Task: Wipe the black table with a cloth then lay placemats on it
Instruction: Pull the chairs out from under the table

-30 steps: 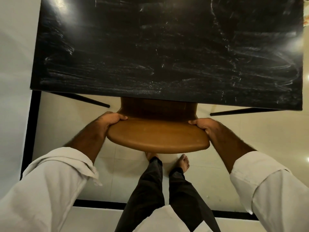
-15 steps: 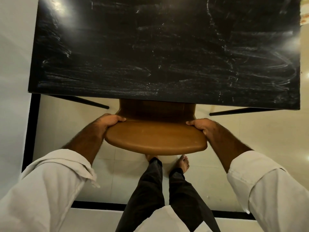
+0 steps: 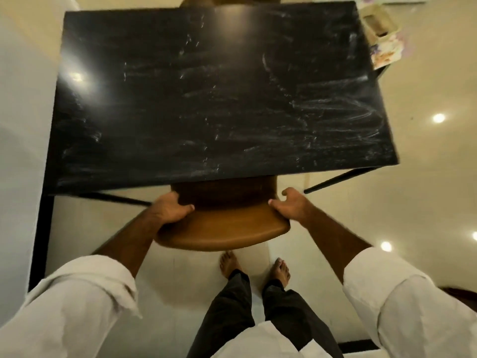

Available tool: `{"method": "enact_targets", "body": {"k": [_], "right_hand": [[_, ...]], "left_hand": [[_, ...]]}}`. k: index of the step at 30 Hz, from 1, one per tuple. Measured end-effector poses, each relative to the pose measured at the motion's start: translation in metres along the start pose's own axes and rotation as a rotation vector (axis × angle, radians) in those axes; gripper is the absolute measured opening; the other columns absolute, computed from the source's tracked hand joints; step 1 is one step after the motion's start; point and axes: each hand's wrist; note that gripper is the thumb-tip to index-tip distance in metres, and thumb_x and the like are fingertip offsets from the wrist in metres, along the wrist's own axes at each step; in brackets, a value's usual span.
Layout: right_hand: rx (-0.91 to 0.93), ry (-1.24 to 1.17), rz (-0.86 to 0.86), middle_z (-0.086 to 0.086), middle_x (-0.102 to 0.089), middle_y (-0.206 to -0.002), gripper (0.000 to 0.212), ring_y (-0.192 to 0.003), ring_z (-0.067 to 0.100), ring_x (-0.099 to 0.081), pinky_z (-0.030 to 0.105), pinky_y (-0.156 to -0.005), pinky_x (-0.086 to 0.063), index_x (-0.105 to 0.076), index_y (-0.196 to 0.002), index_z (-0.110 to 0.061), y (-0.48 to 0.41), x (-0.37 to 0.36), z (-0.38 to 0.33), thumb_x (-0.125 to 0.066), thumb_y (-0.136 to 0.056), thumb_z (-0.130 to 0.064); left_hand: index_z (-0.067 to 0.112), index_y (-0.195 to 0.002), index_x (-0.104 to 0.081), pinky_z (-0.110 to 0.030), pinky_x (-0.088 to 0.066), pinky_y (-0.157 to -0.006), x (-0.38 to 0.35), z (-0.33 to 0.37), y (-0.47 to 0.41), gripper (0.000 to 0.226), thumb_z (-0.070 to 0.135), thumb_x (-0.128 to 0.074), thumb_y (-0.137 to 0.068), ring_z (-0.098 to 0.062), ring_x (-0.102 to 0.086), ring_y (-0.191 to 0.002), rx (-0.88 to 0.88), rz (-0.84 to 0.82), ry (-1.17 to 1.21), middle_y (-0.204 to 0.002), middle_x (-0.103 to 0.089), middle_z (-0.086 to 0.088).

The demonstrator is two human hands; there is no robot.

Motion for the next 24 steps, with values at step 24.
{"method": "enact_targets", "body": {"k": [24], "right_hand": [[-0.085, 0.209, 1.022, 0.022, -0.042, -0.166, 0.106, -0.142, 0.045, -0.049, 0.059, -0.108, -0.050, -0.027, -0.168, -0.010, 0.171, 0.251, 0.325, -0.057, -0.092, -0.077]], "left_hand": [[0.024, -0.172, -0.013, -0.062, -0.030, -0.130, -0.271, 0.431, 0.206, 0.114, 0.089, -0.054, -0.087, -0.036, -0.020, -0.167, -1.239, 0.374, -0.910, -0.180, -0.020, -0.008]]}}
Point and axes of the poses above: each hand's wrist, its own y-axis away from the middle knuckle, its own x-axis out of the back of the hand, z = x × y
